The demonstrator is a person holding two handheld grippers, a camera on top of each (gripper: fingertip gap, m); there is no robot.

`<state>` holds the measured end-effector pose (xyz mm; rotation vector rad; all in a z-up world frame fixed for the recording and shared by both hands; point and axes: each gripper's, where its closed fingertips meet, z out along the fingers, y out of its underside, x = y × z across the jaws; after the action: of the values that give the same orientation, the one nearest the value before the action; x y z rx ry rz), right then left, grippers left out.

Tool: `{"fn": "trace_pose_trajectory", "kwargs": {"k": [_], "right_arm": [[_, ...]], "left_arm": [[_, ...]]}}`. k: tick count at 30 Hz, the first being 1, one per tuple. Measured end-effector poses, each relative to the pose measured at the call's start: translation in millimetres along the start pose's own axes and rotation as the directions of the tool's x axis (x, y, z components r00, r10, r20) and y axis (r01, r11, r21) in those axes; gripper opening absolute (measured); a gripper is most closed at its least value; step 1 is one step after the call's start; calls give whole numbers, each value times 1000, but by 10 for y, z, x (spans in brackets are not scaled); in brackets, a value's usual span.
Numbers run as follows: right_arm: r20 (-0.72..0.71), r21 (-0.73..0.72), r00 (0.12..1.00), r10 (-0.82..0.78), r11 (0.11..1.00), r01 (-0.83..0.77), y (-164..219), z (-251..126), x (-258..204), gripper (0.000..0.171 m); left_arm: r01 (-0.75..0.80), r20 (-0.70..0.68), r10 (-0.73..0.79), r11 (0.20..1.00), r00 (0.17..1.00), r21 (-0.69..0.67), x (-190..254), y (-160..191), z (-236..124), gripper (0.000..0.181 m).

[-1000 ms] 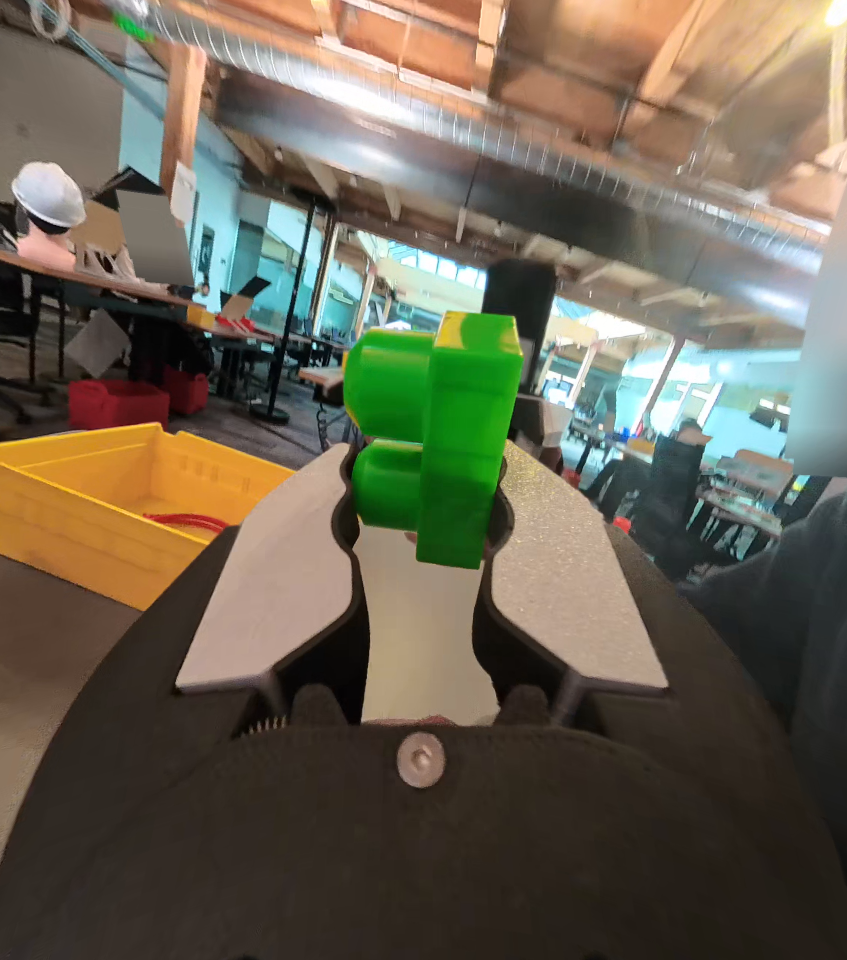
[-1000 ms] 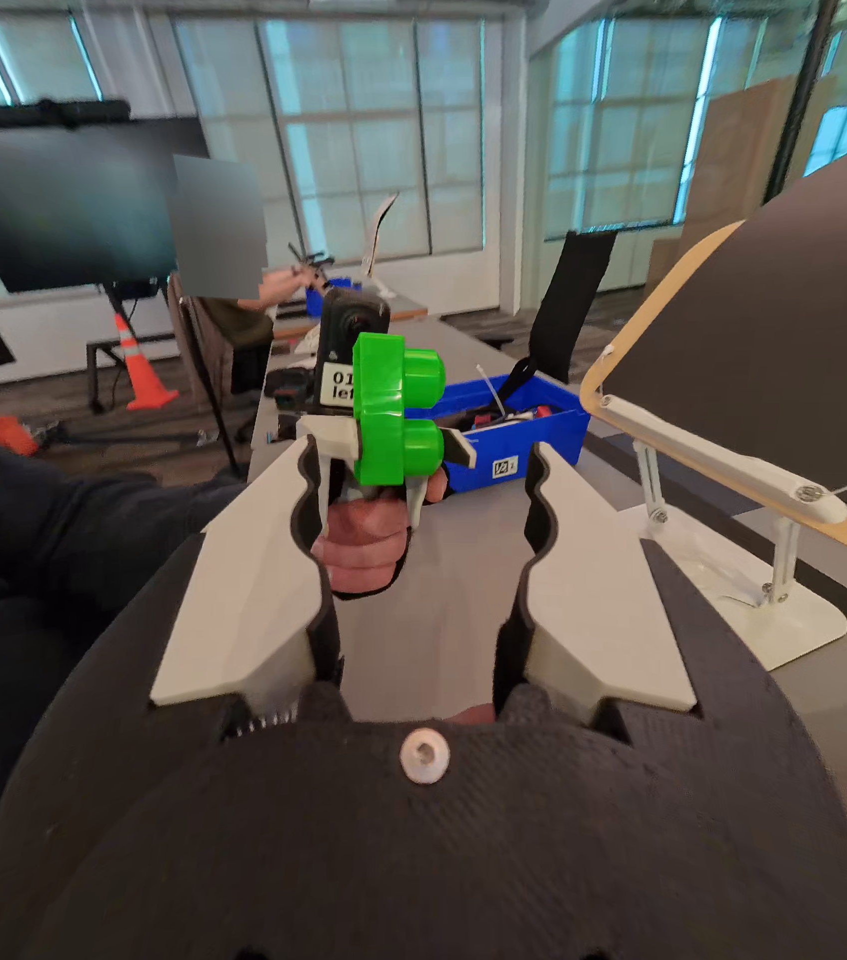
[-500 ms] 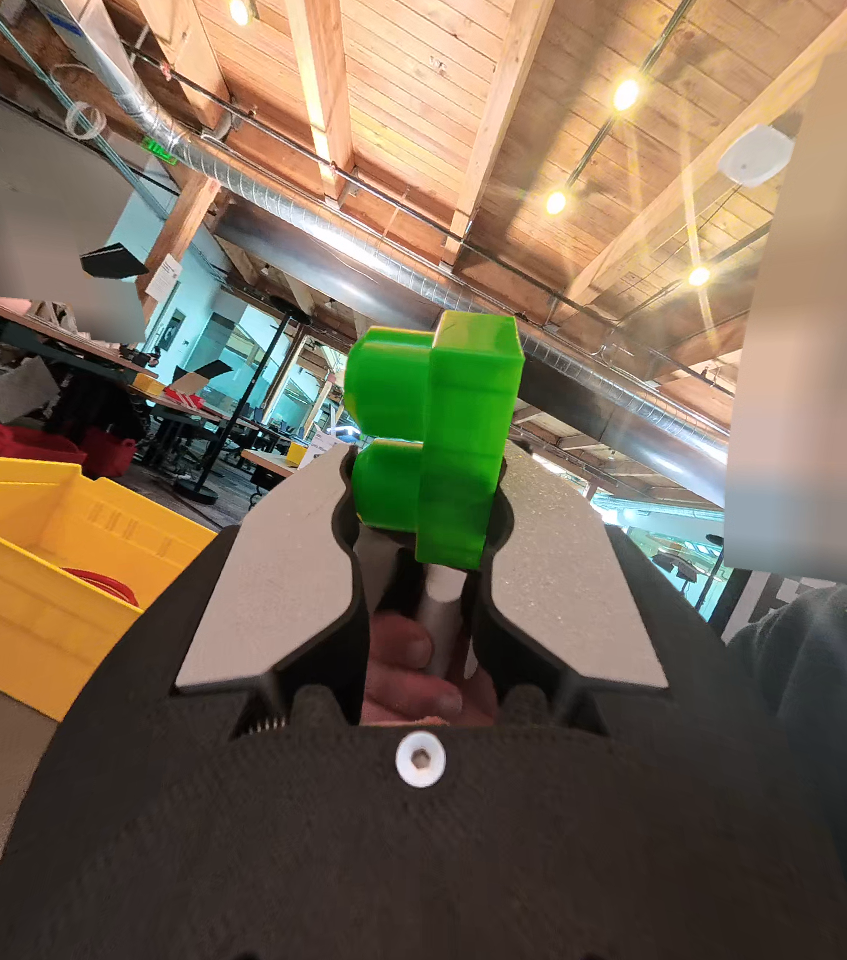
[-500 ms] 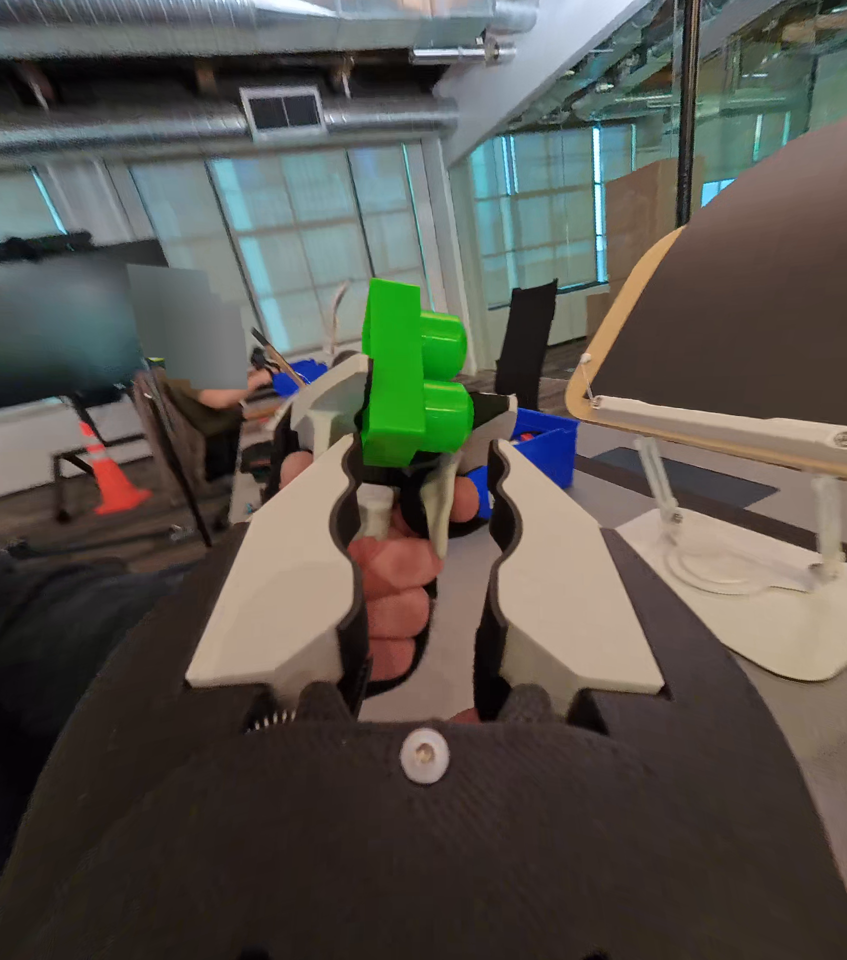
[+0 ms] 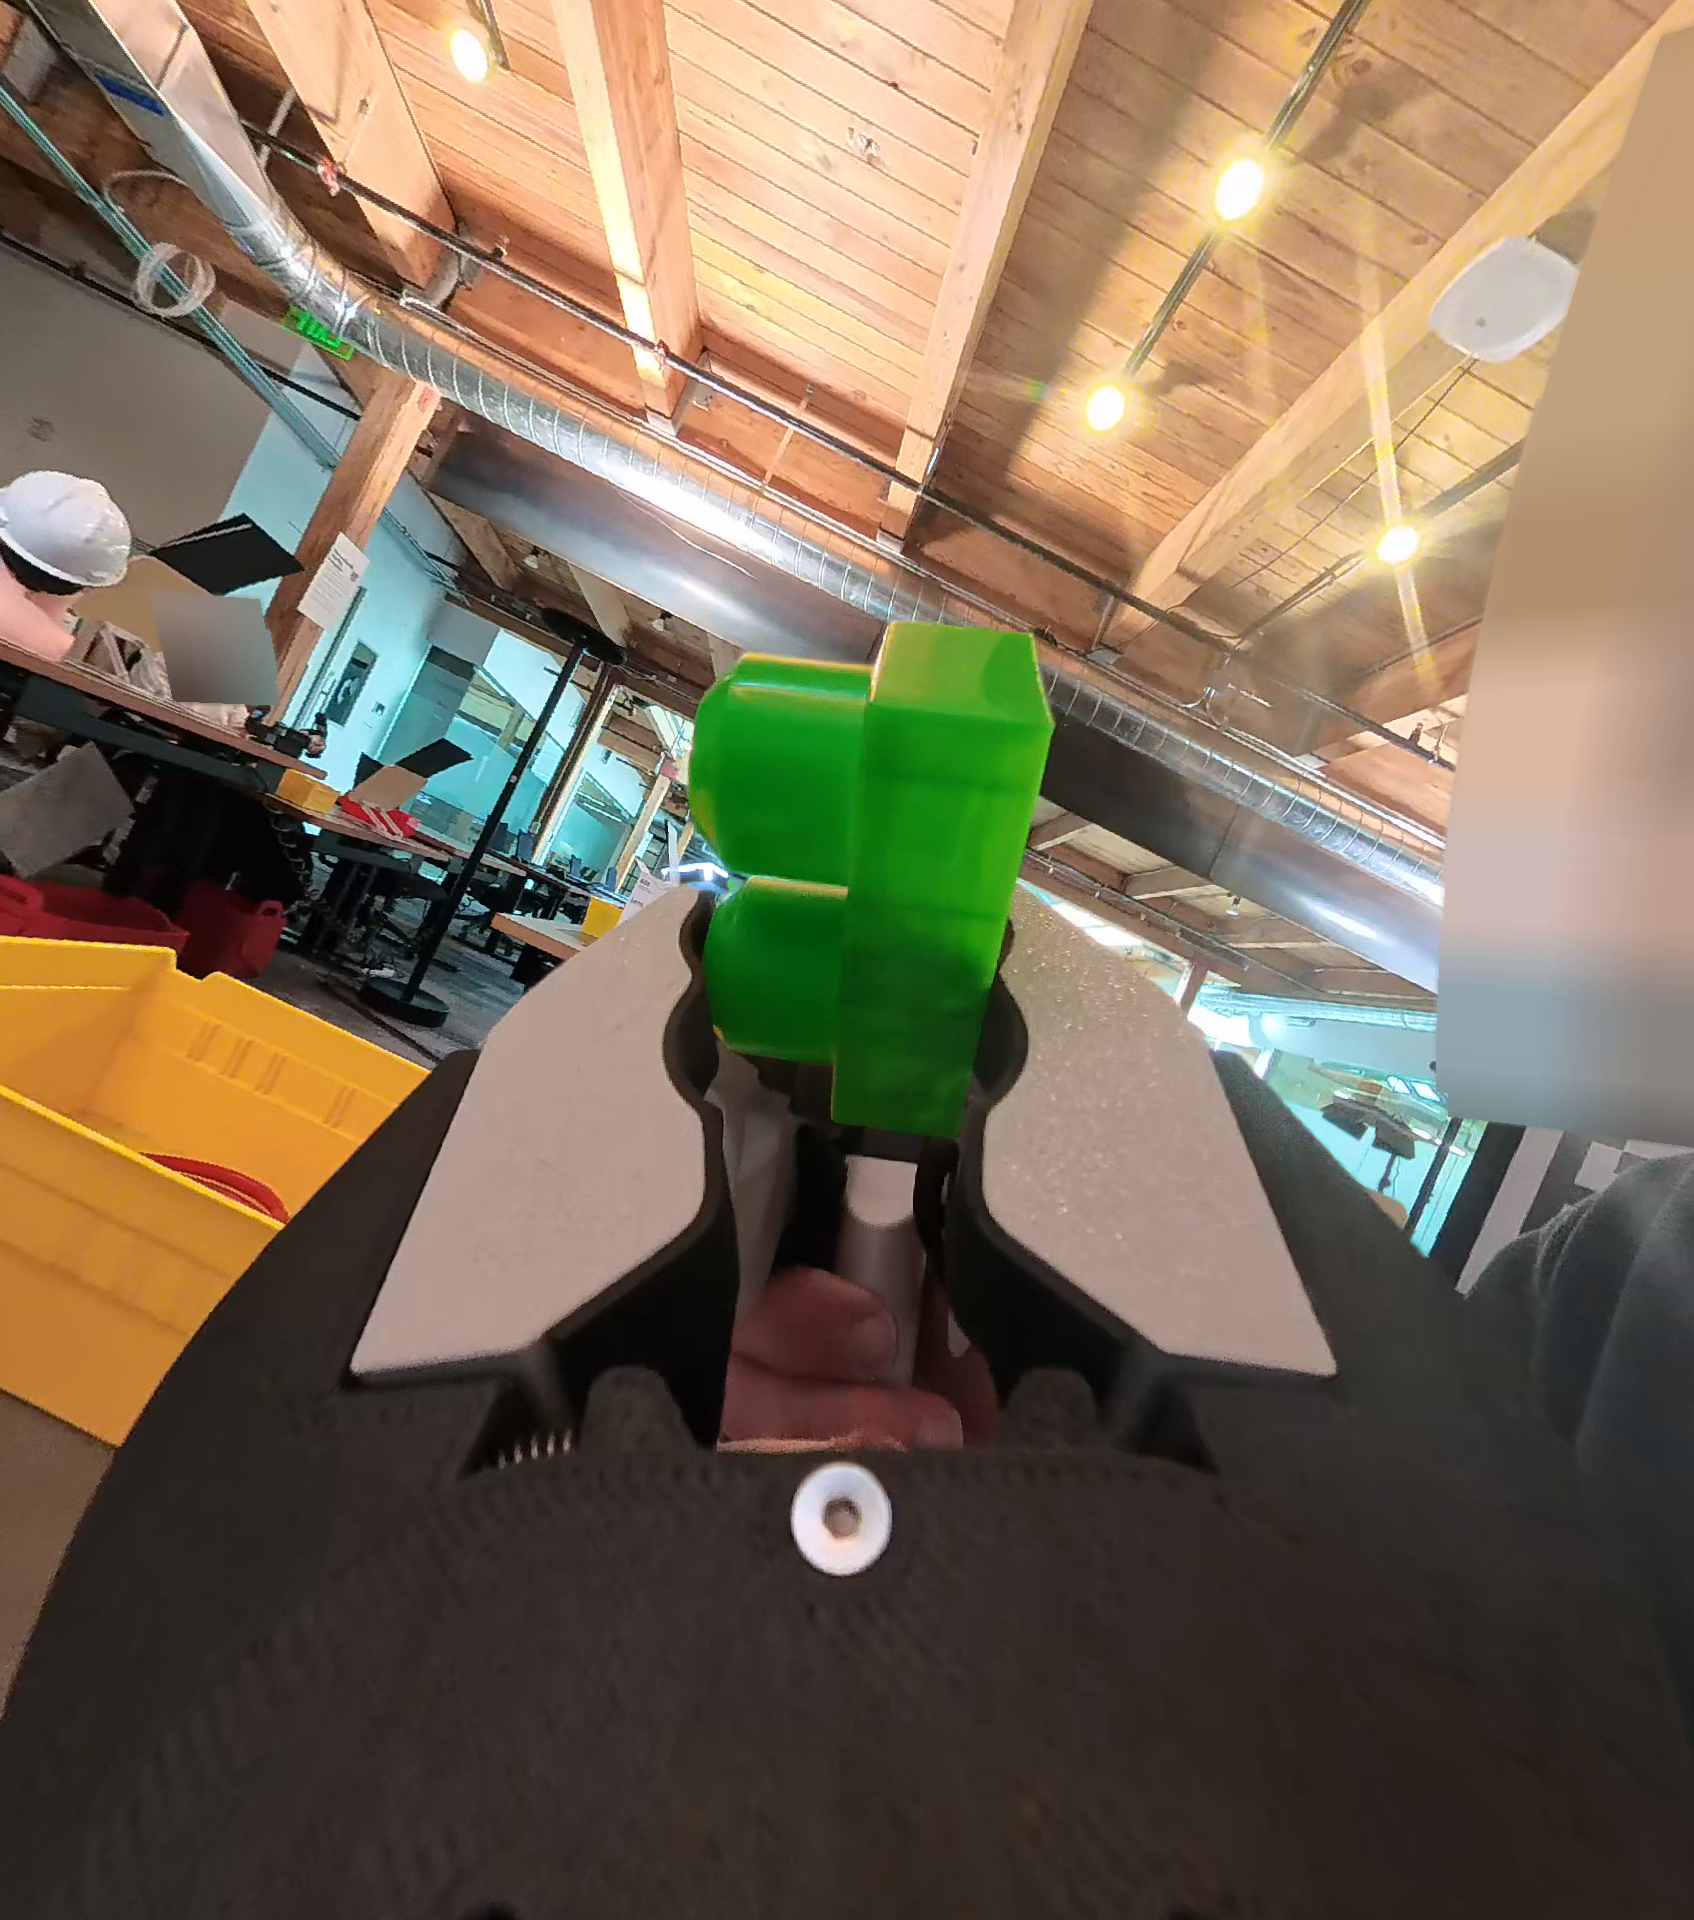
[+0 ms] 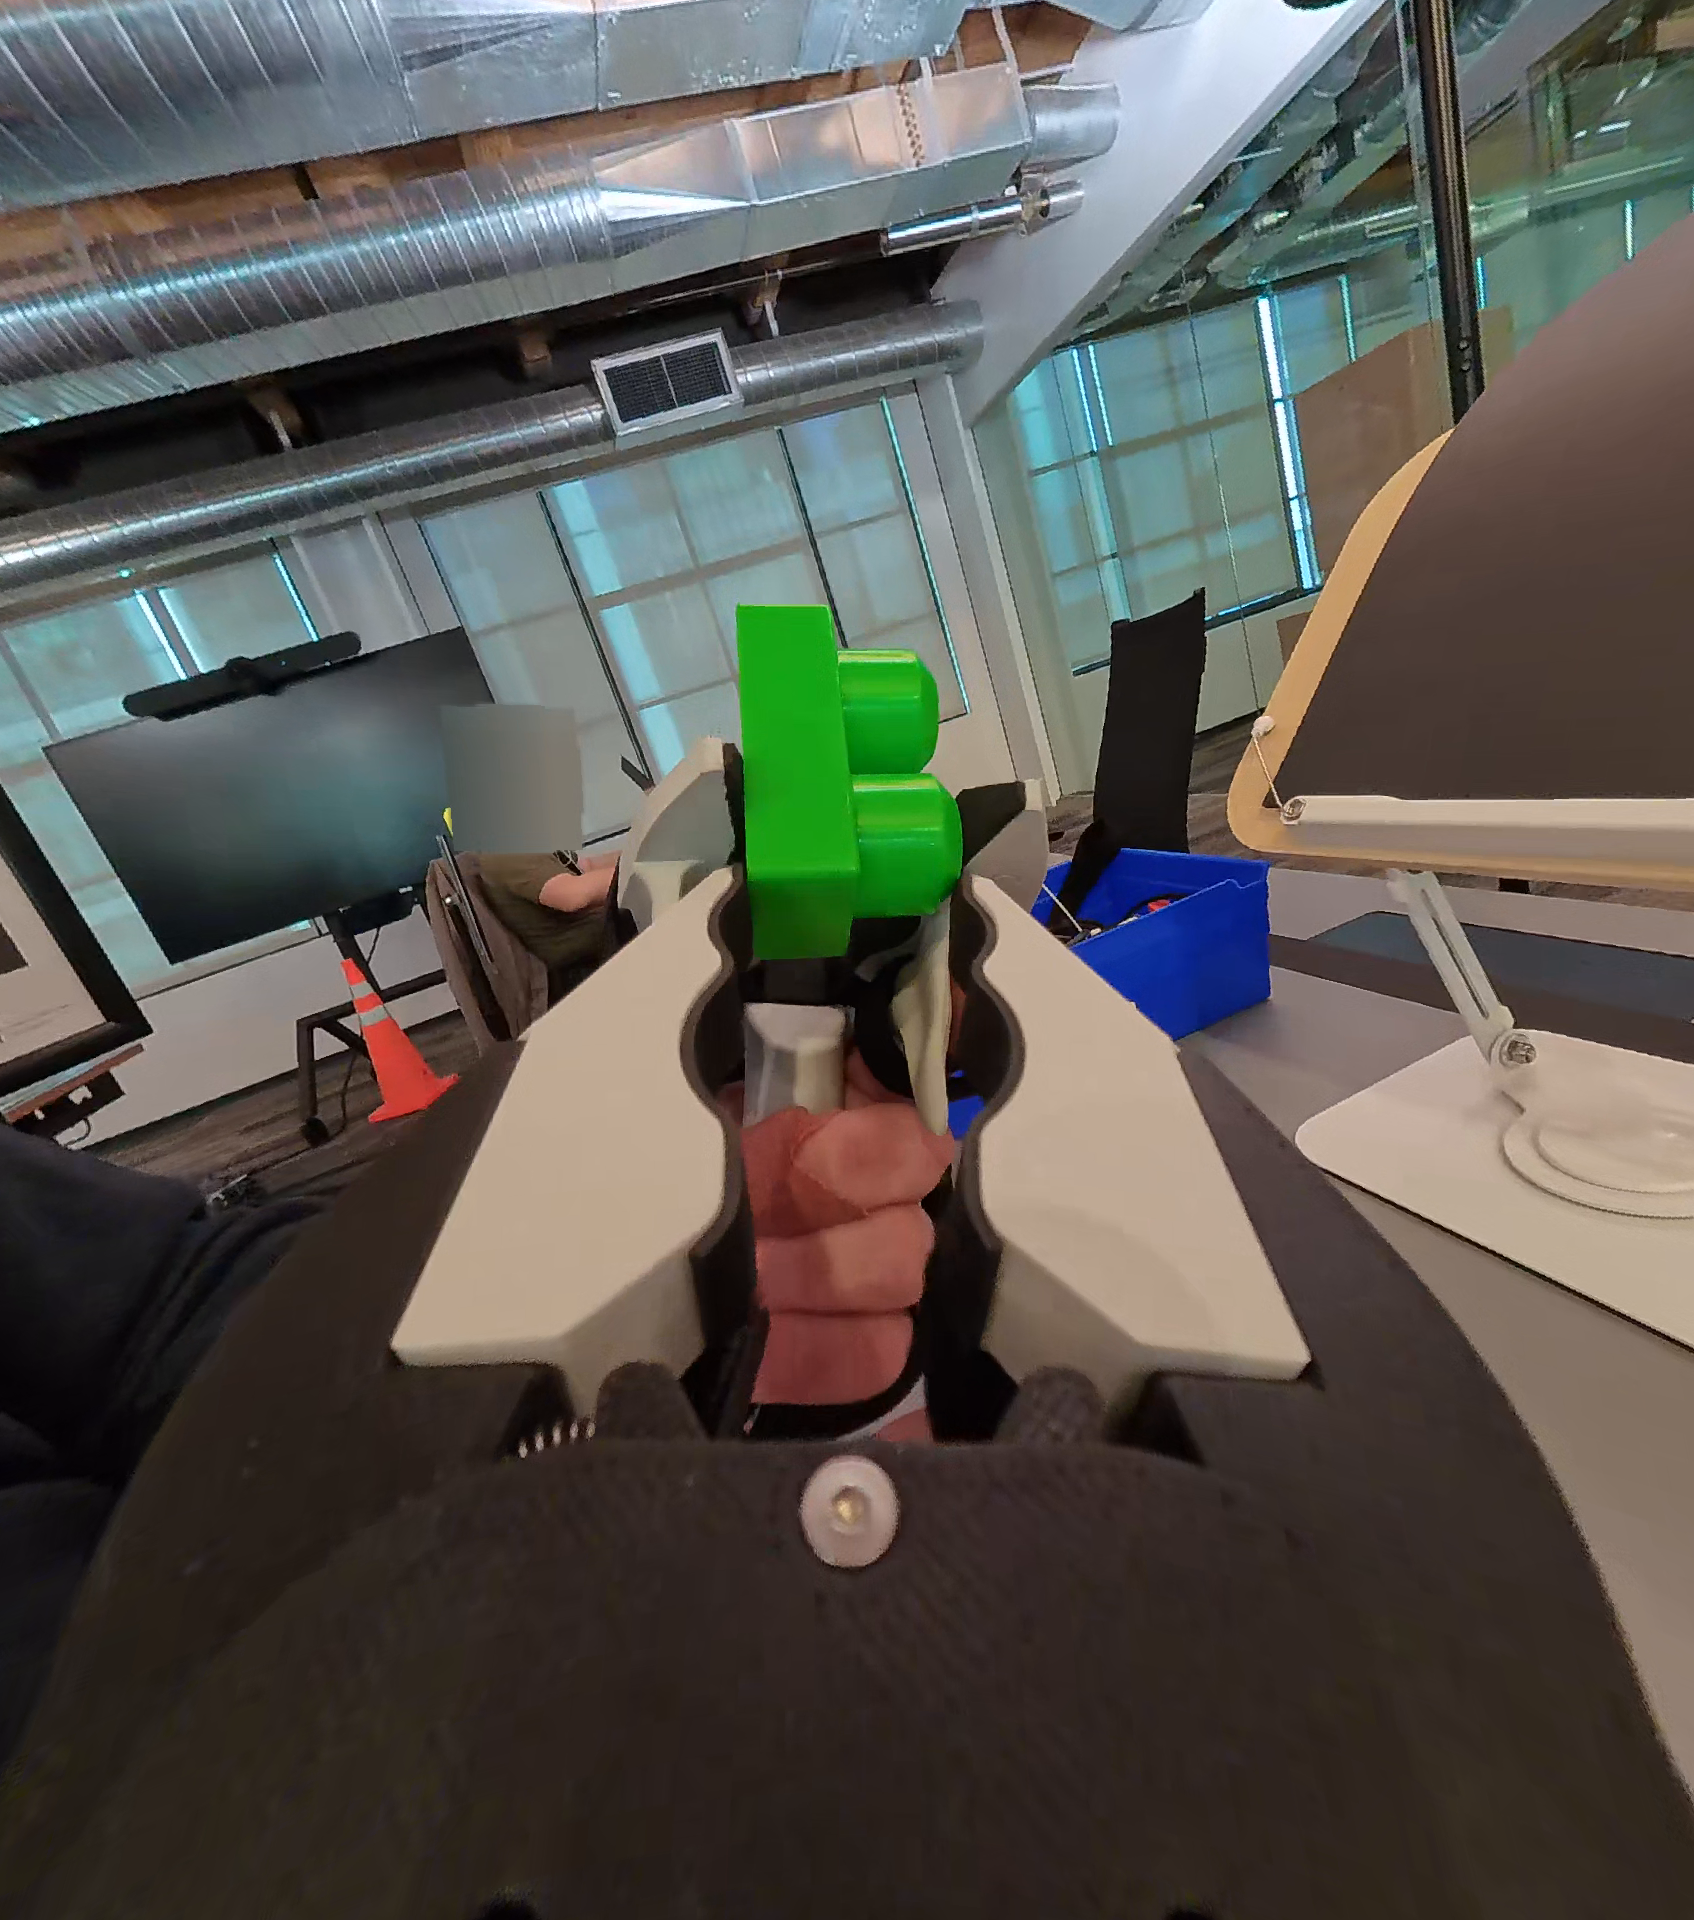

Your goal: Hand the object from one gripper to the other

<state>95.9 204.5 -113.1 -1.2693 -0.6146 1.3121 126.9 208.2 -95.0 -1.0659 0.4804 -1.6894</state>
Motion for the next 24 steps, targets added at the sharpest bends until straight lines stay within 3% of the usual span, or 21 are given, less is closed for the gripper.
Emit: {"fn": "trace_pose_trajectory", "kwargs": {"k": [4,5,10,17,19,24], "right_arm": [[12,-28,999,-33,999,33,-33,-43,-17,32],[15,-37,999,-46,998,47,-47,-64,-17,12],[35,-147,993,-110,983,114,-23,-88,-41,12],[-25,-110,989,-145,984,142,-87,-80,-22,6],[-35,-93,988,-149,985,145,-113,-83,-11,0],[-65,-113,978,-198,975,190,-182,-114,8,0]], "left_arm": [[-29,-10,29,999,1000,-33,32,13,20,47],[-46,-4,45,997,999,-55,29,34,26,53],[-92,8,94,986,996,-136,42,128,27,53],[-156,-1,158,975,987,-158,83,91,53,53],[-196,6,203,952,979,-236,69,223,73,60],[-232,18,244,941,970,-247,85,312,83,52]]}}
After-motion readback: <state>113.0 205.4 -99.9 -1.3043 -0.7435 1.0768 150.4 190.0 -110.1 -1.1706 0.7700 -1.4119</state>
